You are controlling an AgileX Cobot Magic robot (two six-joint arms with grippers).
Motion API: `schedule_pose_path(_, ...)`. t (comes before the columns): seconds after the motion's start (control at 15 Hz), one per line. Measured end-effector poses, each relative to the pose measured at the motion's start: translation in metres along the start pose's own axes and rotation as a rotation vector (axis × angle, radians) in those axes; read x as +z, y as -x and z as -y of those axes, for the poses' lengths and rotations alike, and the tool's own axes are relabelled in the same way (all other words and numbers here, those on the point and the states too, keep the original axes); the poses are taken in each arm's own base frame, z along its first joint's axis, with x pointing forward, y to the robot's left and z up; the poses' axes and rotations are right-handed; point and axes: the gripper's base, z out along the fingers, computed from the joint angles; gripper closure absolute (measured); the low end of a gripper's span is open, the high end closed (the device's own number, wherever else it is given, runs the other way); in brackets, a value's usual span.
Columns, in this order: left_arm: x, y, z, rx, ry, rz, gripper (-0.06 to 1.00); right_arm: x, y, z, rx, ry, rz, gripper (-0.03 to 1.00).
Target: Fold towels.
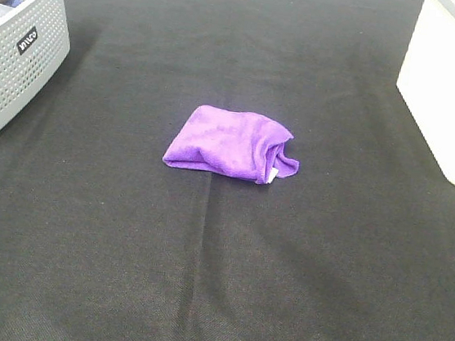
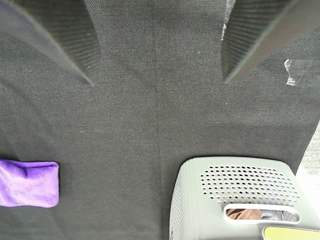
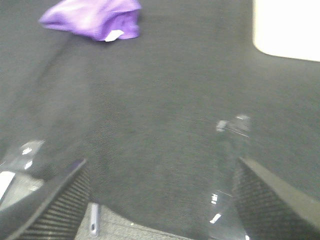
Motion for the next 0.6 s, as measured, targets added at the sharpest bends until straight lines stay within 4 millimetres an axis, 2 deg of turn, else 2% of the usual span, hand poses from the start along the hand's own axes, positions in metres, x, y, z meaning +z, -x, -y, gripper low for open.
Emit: schedule_pose_path(0.6,0.0000,0.0000,0.0000,-0.004,0.000,0.000,0.31,0.0000,0.0000,0.0000,0.006,-0.009,0.000,0.22)
